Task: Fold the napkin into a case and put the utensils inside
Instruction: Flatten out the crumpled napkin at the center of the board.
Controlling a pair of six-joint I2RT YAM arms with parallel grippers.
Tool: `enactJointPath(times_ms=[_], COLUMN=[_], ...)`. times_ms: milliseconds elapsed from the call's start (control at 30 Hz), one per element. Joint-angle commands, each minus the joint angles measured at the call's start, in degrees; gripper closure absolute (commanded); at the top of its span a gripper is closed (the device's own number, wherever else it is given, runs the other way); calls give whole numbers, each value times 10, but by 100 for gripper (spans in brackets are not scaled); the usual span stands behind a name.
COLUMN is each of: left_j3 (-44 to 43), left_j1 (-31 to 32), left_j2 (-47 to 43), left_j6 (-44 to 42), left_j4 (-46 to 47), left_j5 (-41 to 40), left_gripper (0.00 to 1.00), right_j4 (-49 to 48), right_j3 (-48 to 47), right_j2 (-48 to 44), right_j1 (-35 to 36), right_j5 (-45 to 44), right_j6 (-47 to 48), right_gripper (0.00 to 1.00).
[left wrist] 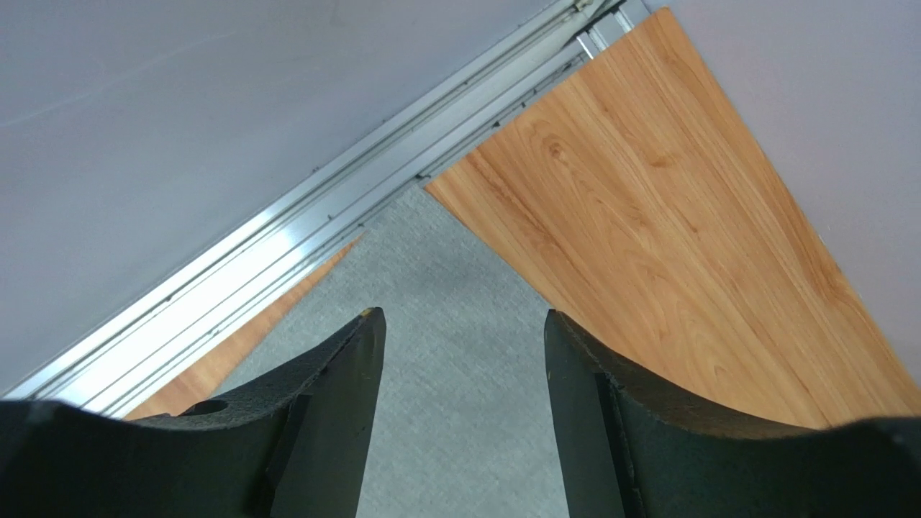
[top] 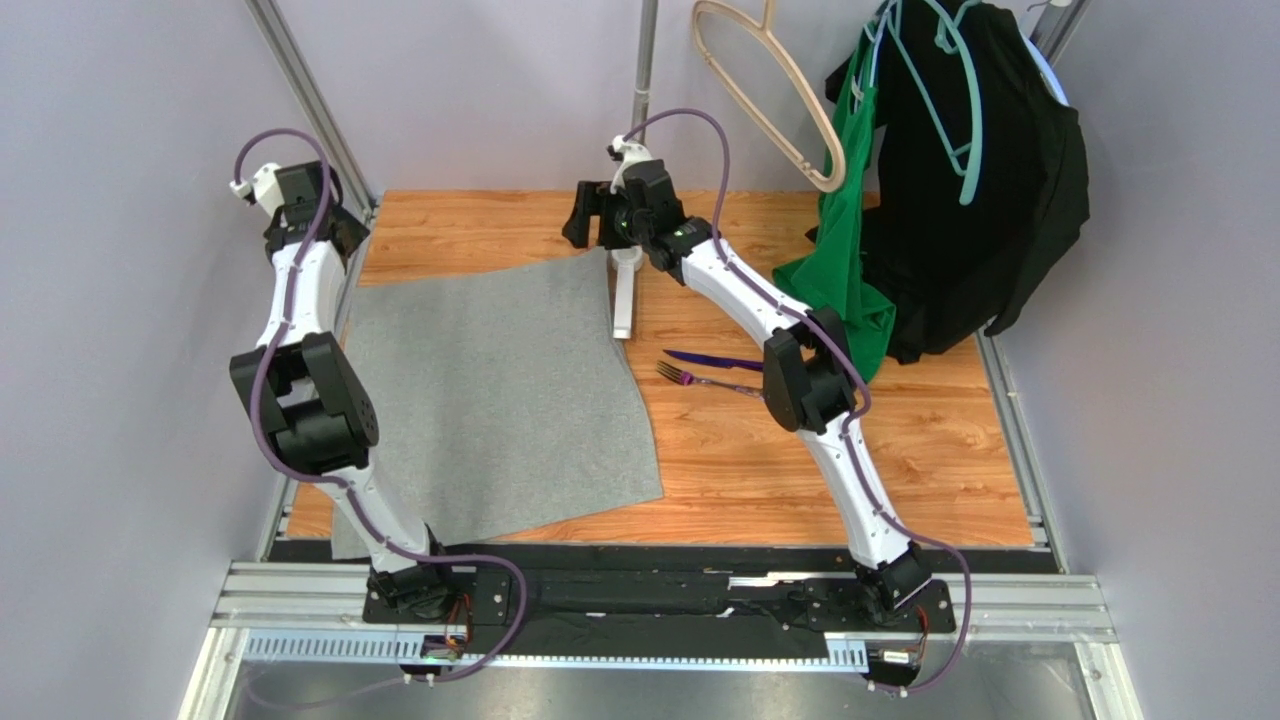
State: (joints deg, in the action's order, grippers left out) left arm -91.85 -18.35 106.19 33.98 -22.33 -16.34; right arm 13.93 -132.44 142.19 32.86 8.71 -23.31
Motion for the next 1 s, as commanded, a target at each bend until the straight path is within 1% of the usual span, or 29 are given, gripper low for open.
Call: enactJointPath(times_ms=[0, 33, 67, 100, 133, 167, 200, 233, 300, 333, 367, 433, 467, 500, 567, 600, 633, 700, 800, 933, 967], left_j3=[-34, -11, 7, 29, 77, 102, 127, 161, 191, 208, 218, 231, 234, 231, 227, 211, 198, 161, 105, 58, 52], left_j1=[20, 21, 20, 20, 20, 21, 24, 25, 35, 36, 38, 38, 38, 38, 37, 35, 32, 26, 12, -2, -11], left_j2=[-43, -66, -79, -95, -124, -136, -147, -157, -161, -160, -158, -145, -137, -120, -96, -64, -48, 4, 70, 104, 110], left_j6=[-7, -1, 4, 14, 26, 35, 45, 55, 66, 72, 77, 82, 85, 87, 90, 90, 89, 81, 73, 64, 67], left_j4=[-147, -158, -163, -152, -148, -137, -114, -113, -99, -99, -94, -91, -91, -96, -99, -113, -128, -158, -207, -221, -221], left_j5=[-76, -77, -71, -38, -14, 17, 80, 105, 159, 160, 180, 193, 196, 199, 206, 213, 213, 217, 205, 213, 219], left_gripper=[34, 34, 36, 44, 48, 50, 58, 62, 66, 66, 66, 65, 64, 64, 62, 62, 62, 62, 62, 64, 64], right_j4=[64, 71, 68, 62, 49, 43, 39, 43, 43, 29, 22, 24, 28, 29, 30, 34, 43, 46, 54, 75, 80], right_j3=[4, 21, 69, 93, 121, 145, 183, 198, 242, 256, 269, 275, 272, 269, 255, 246, 231, 221, 201, 139, 100], right_j2=[-55, -80, -97, -112, -125, -151, -159, -168, -182, -184, -184, -174, -166, -155, -138, -130, -111, -97, -68, -11, 13], right_j1=[5, 5, 8, 7, 8, 12, 16, 20, 33, 39, 51, 69, 83, 91, 104, 106, 106, 109, 113, 114, 114], right_j5=[-82, -85, -85, -76, -61, -36, -33, -29, -11, 7, 22, 14, 11, 7, -2, -5, -4, 4, -2, -5, -6], right_j6=[46, 64, 68, 69, 64, 61, 63, 67, 59, 56, 54, 61, 64, 63, 62, 57, 52, 50, 51, 37, 29], right_gripper=[15, 14, 14, 14, 16, 18, 20, 22, 26, 30, 31, 34, 35, 42, 48, 57, 62, 64, 64, 63, 63])
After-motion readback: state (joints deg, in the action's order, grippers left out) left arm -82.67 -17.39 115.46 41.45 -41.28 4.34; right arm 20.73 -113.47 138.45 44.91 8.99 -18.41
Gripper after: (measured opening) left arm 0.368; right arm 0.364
